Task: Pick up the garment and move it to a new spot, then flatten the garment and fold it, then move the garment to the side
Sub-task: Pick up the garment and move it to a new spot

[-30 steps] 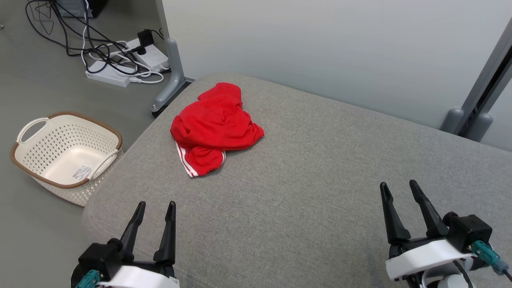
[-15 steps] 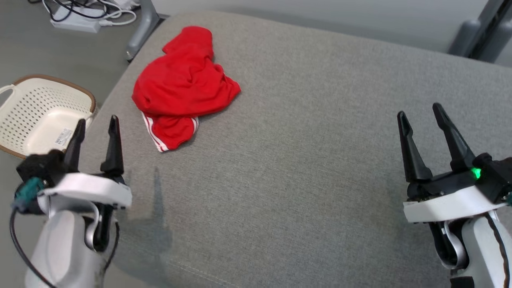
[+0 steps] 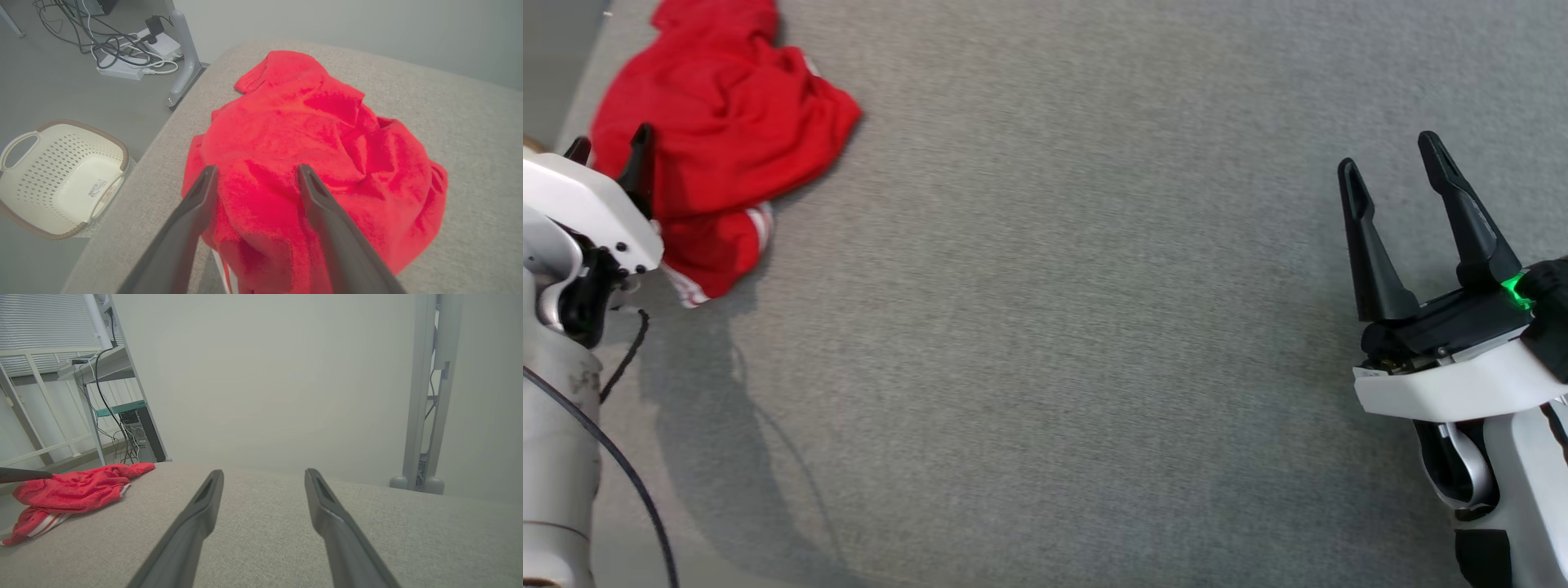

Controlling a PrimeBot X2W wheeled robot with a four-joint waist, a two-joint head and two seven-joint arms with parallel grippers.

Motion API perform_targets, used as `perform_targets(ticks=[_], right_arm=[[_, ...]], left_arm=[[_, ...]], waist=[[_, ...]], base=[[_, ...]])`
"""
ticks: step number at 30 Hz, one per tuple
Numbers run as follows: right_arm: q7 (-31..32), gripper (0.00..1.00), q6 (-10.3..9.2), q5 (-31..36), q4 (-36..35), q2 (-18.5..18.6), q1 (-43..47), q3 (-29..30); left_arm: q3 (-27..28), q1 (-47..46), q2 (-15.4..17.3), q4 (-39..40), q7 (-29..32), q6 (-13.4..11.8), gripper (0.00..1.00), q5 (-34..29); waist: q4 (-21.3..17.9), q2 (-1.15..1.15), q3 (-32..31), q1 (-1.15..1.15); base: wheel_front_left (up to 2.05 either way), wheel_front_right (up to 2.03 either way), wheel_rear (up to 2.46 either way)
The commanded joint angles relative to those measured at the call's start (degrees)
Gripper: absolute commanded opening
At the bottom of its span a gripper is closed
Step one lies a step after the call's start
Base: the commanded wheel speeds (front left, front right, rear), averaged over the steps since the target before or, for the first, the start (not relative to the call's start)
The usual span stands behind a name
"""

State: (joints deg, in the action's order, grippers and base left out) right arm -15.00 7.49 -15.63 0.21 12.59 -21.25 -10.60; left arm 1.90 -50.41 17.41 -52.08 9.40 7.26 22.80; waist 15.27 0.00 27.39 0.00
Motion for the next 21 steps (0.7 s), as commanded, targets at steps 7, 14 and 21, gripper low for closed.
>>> perform_targets(ticks=[7,14,21], right_arm=[[-0.22,1.0,0.0,-0.28,-0.92,0.28,-0.83,-0.83],[-0.22,1.0,0.0,0.02,-1.29,0.26,-1.17,-1.39],[-0.22,1.0,0.0,0.17,-0.87,0.0,-1.3,-1.27]], left_arm=[[-0.9,-5.8,2.67,-7.42,6.21,0.23,1.0,2.24],[-2.49,-7.6,2.27,-13.25,10.45,0.23,1.0,2.89],[-4.17,-7.29,1.38,-14.67,11.88,0.24,0.0,4.61]], waist=[[-4.3,0.0,3.3,0.0],[-5.4,0.0,4.21,0.0],[-5.67,0.0,4.3,0.0]], base=[[0.0,0.0,0.0],[0.0,0.0,0.0],[0.0,0.0,0.0]])
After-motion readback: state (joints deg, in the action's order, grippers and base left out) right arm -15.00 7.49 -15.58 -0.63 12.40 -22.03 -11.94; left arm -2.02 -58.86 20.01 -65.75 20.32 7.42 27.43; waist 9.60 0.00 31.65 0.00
